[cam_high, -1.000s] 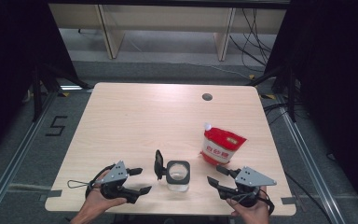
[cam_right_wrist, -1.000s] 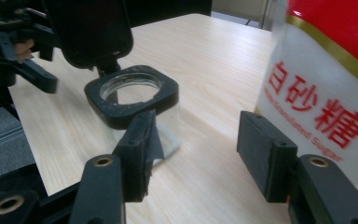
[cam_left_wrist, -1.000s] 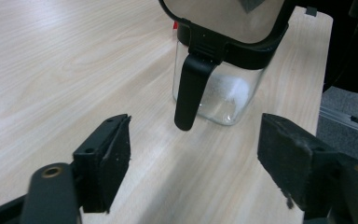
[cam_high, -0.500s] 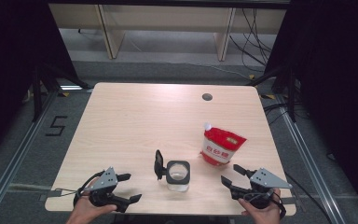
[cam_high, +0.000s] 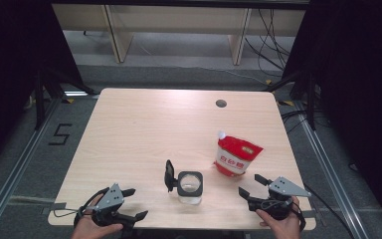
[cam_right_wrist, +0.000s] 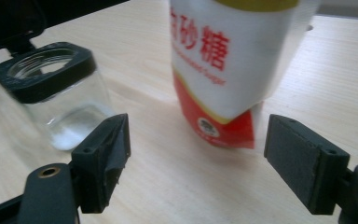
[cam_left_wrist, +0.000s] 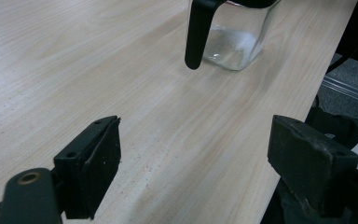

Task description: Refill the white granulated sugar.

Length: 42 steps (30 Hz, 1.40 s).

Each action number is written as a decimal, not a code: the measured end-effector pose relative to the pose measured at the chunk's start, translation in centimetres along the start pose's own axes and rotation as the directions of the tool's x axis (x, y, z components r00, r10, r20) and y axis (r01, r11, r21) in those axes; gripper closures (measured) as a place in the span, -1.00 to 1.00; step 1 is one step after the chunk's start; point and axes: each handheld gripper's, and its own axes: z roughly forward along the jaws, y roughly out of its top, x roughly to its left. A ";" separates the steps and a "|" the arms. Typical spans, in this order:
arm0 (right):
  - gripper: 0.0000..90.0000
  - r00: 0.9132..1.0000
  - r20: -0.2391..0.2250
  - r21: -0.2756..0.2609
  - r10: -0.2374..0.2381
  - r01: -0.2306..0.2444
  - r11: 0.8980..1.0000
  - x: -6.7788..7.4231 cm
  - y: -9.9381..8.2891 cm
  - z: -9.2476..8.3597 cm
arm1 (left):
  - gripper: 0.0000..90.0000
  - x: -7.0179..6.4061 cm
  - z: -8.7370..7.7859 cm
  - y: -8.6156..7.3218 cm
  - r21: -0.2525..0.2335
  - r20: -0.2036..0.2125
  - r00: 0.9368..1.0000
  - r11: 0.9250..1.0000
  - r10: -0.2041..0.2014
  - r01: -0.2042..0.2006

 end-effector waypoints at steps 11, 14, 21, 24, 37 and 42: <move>-0.66 0.999 -0.016 -0.084 -0.030 0.029 0.996 -1.8 0.4 1.1 | -0.62 -0.9 1.0 -0.2 0.014 0.030 0.999 1.000 0.023 -0.023; -0.66 0.999 -0.023 -0.066 -0.030 0.029 0.997 -2.1 0.6 1.4 | -0.62 -0.9 1.1 -0.3 0.017 0.028 1.000 1.000 0.009 -0.010; -0.66 0.998 -0.016 -0.046 -0.061 0.060 0.997 -3.6 1.0 3.2 | -0.61 -0.5 1.4 -0.4 0.020 0.014 1.000 1.000 -0.009 0.009; -0.66 0.996 -0.025 -0.062 -0.087 0.085 0.994 -4.2 1.2 3.9 | -0.61 -0.5 1.4 -0.3 0.022 0.017 1.000 1.000 -0.012 0.011; -0.45 0.985 -0.095 -0.079 -0.141 0.134 0.988 -4.4 1.8 6.7 | -0.61 -0.5 1.3 -0.3 0.011 0.018 0.999 1.000 -0.029 0.029; -0.28 0.985 -0.124 -0.066 -0.118 0.111 0.992 -4.0 1.7 6.9 | -0.61 -0.2 1.2 -0.3 0.004 0.006 1.000 1.000 -0.007 0.007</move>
